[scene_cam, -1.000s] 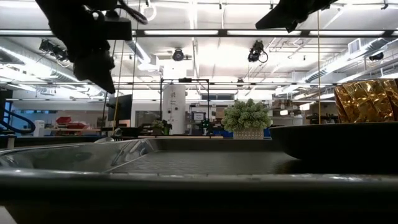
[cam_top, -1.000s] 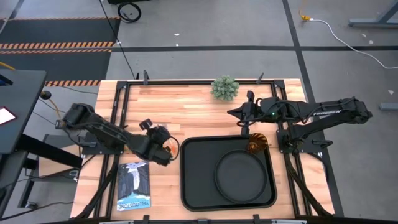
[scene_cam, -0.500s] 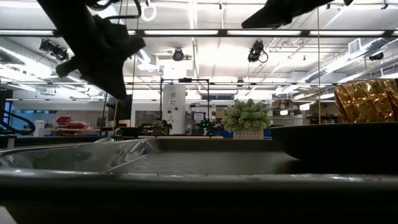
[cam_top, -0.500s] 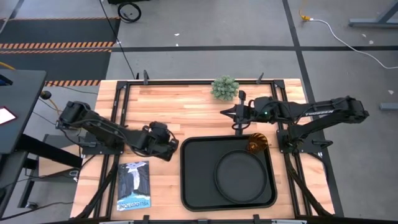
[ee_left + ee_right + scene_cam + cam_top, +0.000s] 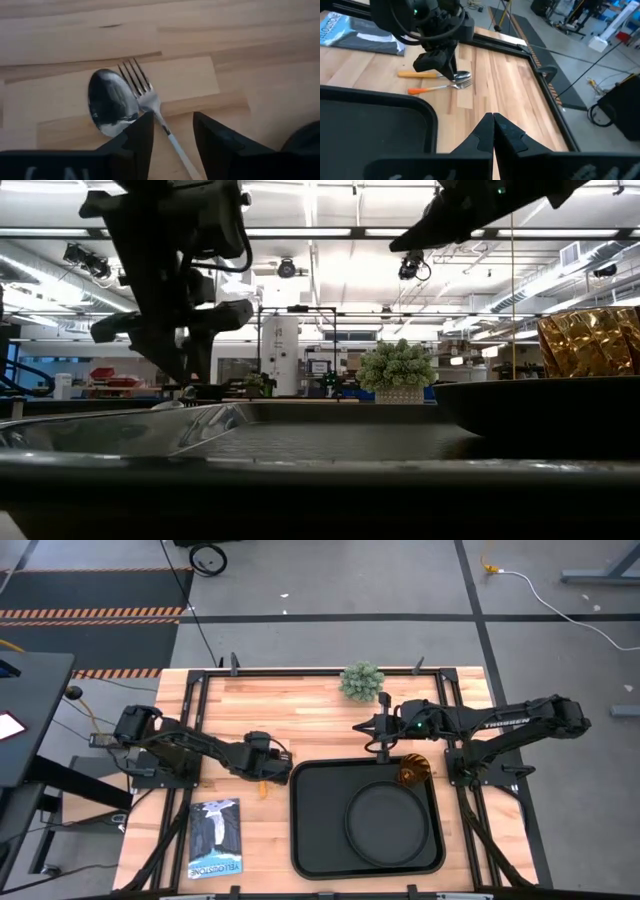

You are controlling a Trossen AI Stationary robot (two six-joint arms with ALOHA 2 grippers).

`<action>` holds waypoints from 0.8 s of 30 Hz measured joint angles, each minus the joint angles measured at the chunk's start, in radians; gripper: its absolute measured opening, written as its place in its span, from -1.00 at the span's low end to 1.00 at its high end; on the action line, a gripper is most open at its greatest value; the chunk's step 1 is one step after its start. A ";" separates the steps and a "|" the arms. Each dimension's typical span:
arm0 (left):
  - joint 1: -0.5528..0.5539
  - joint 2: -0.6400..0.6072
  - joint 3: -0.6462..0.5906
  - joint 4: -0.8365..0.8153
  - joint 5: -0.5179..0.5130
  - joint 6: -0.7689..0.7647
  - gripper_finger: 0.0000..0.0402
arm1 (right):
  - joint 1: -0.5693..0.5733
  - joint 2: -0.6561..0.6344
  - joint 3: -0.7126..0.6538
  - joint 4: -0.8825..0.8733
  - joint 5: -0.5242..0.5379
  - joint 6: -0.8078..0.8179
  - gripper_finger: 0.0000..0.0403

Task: Pick and place plate/cup/fork/spoon on tray
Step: Put the orange fork on the black serving tray to the left of the black plate

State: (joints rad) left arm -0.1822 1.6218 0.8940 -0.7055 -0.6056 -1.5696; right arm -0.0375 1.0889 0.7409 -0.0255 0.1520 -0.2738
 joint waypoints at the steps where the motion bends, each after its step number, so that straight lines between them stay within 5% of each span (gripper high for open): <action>1: -0.001 0.004 0.000 0.012 -0.005 -0.018 -0.26 | 0.000 -0.001 -0.005 -0.002 0.000 0.009 -0.96; 11: -0.059 0.054 0.001 0.087 -0.048 -0.128 -0.25 | 0.000 -0.003 -0.013 0.022 -0.071 0.051 -0.96; 24: -0.071 0.147 0.054 -0.031 -0.026 -0.222 -0.36 | 0.009 -0.002 -0.013 0.065 -0.093 0.088 -0.96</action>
State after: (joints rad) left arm -0.2532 1.7689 0.9484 -0.7366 -0.6317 -1.7915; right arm -0.0285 1.0866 0.7277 0.0398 0.0586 -0.1858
